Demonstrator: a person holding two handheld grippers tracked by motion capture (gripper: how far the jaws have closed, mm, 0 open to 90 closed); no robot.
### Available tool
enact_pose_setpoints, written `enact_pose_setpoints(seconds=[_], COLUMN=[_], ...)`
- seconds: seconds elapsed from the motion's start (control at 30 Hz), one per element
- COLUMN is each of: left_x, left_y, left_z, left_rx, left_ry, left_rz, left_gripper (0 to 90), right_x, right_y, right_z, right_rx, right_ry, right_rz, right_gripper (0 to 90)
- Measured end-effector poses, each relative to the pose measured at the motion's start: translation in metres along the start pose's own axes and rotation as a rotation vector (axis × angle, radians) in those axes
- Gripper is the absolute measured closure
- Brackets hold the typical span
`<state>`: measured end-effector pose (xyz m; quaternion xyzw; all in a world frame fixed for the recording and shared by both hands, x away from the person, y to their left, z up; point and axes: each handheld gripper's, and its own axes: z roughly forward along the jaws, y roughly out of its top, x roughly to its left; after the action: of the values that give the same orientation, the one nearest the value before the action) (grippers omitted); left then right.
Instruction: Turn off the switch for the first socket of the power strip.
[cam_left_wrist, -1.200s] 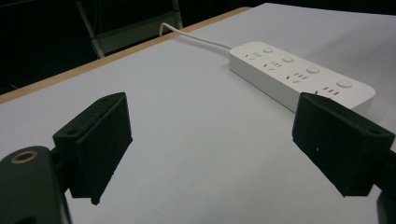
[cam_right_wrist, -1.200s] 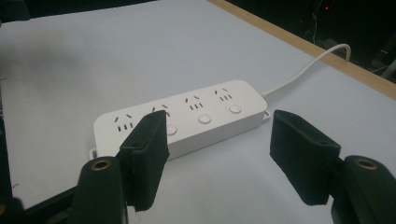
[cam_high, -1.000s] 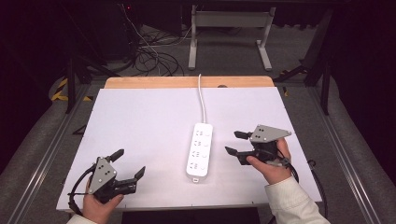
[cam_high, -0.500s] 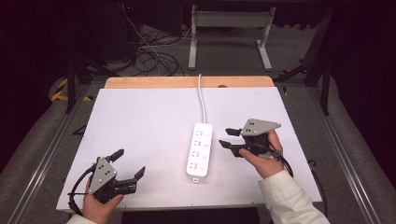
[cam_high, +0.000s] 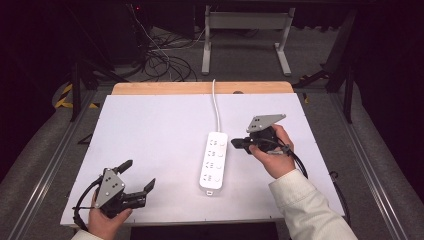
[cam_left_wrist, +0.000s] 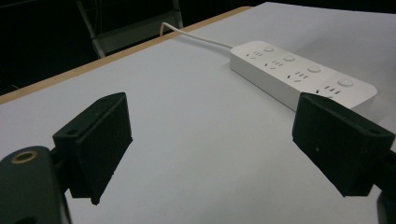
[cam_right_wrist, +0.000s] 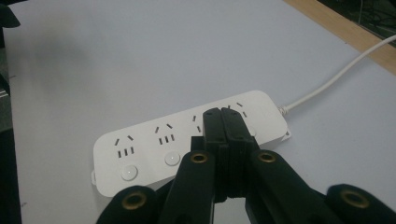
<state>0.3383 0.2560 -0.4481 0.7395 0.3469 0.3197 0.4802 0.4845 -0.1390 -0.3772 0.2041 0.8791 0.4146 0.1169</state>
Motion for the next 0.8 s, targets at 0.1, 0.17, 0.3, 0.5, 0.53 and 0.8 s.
enact_pose_setpoints(seconds=[0.1, 0.17, 0.3, 0.5, 0.53, 0.8], left_x=[0.0, 0.0, 0.001, 0.001, 0.001, 0.001], left_y=[0.0, 0.0, 0.0, 0.0, 0.0, 0.0], left_z=[0.0, 0.0, 0.0, -0.001, -0.001, -0.001], left_rx=[0.0, 0.003, 0.001, 0.001, 0.001, 0.002], left_ry=[0.0, 0.0, 0.002, 0.004, 0.002, -0.001], left_rz=[-0.001, 0.002, 0.003, 0.005, 0.002, 0.0], left_gripper=[12.1, 12.1, 12.1, 12.1, 12.1, 12.1], right_x=[-0.003, -0.004, -0.006, -0.013, -0.013, -0.021], right_y=[0.005, 0.008, 0.013, 0.019, 0.019, 0.02], right_z=[0.008, 0.013, 0.023, 0.039, 0.039, 0.057], right_rx=[0.028, 0.046, 0.073, 0.129, 0.129, 0.186], right_ry=[0.006, 0.005, 0.0, -0.022, -0.022, -0.042], right_rz=[-0.003, -0.002, -0.004, 0.005, 0.005, 0.011], right_gripper=[90.0, 90.0, 90.0, 90.0, 90.0, 90.0])
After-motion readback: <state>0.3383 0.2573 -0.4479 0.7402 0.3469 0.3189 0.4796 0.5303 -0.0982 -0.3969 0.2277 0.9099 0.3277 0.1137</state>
